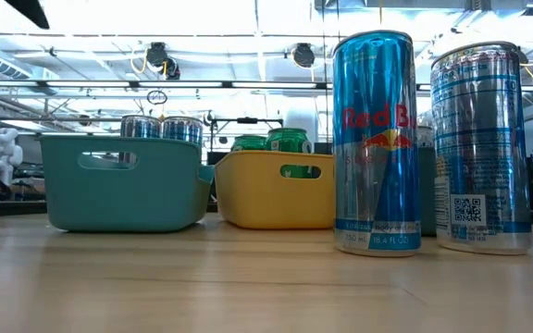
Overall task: Sort soda cans
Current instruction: Move the blue and white soda can to the center
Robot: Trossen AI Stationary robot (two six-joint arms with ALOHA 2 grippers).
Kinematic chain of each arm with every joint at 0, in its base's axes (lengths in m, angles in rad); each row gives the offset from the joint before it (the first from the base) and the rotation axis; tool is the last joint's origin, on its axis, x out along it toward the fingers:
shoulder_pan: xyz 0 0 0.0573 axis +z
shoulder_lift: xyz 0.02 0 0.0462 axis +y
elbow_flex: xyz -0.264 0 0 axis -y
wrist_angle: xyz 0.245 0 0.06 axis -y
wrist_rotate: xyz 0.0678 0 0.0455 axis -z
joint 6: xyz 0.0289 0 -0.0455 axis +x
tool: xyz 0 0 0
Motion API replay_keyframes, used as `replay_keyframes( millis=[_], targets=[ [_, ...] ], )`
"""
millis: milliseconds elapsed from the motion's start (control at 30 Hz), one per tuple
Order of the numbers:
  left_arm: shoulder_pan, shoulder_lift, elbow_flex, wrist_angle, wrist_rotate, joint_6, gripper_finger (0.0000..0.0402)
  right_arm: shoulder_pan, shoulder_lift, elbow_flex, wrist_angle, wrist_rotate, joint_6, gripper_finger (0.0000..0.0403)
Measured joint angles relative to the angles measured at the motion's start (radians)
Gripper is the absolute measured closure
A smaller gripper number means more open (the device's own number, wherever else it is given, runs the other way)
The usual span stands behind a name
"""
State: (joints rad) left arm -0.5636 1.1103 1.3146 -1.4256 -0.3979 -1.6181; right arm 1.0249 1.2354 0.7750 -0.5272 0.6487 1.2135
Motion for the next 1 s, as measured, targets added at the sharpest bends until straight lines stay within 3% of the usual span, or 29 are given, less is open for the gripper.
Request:
replay_keyframes(
  millis=[167,367,600,1000],
  targets=[
    [-0.104,0.081,0.039,-0.002,0.002,-0.058,0.0006,0.032,0.000,0.000,-0.007,0.000,-0.001,0.0076],
    [-0.201,0.176,0.039,0.011,0.078,-0.107,0.0006,0.065,0.000,0.000,-0.008,0.000,0.003,0.0076],
    [-0.204,0.266,0.039,0.046,0.069,-0.123,0.0006,0.072,0.001,0.000,-0.059,0.006,0.002,0.0076],
    [-0.204,0.371,0.039,0.075,0.176,-0.101,0.0006,0.072,0.001,0.000,-0.038,0.006,0.006,0.0076]
  ],
)
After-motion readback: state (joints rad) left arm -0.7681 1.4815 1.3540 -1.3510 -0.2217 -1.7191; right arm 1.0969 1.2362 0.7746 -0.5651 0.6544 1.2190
